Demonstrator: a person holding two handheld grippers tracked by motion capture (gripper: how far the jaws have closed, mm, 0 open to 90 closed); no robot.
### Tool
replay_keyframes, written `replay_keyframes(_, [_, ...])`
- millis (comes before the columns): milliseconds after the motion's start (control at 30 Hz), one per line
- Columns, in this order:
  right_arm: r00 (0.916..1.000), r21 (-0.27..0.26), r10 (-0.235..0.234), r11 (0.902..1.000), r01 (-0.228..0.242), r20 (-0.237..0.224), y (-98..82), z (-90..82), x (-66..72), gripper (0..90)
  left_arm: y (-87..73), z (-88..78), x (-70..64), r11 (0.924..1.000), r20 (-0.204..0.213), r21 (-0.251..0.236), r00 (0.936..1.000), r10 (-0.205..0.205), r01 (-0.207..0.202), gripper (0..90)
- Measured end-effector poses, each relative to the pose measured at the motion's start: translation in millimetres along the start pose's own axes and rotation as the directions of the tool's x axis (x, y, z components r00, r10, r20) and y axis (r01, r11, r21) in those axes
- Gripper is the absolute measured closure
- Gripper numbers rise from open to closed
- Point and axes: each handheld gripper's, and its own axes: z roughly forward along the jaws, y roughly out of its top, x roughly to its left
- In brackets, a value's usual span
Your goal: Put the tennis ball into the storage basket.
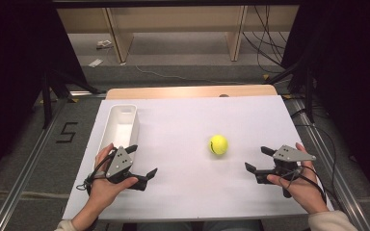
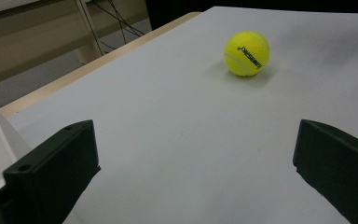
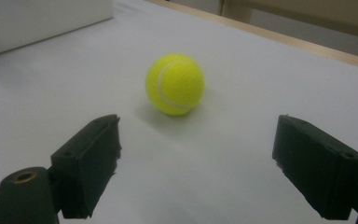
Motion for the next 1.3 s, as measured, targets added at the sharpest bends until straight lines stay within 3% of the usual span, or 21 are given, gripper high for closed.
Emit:
replay_keyframes(367, [0.9997,0.008,-0.017,0.9998,0.017,0.015,1.2,4.4,3.8,15.4,1.1,0.7,-0.3,0.9999,0.004,-0.004,0.9999,0.010,-0.010,0.0])
replay_keyframes(733, [0.9993,-0.010,0.003,0.9999,-0.002,0.037,6.5,15.0,2.5,15.5,1.3,-0.2,-1.0,0.9999,-0.003,-0.005,1.0000,0.009,-0.009,0.0])
replay_keyframes(1300, [0.9995,0.018,-0.017,0.9997,0.016,0.027,22.9,60.1,9.9,15.1,1.9,-1.4,-1.2,0.9999,-0.003,-0.010,1.0000,0.009,-0.009,0.0])
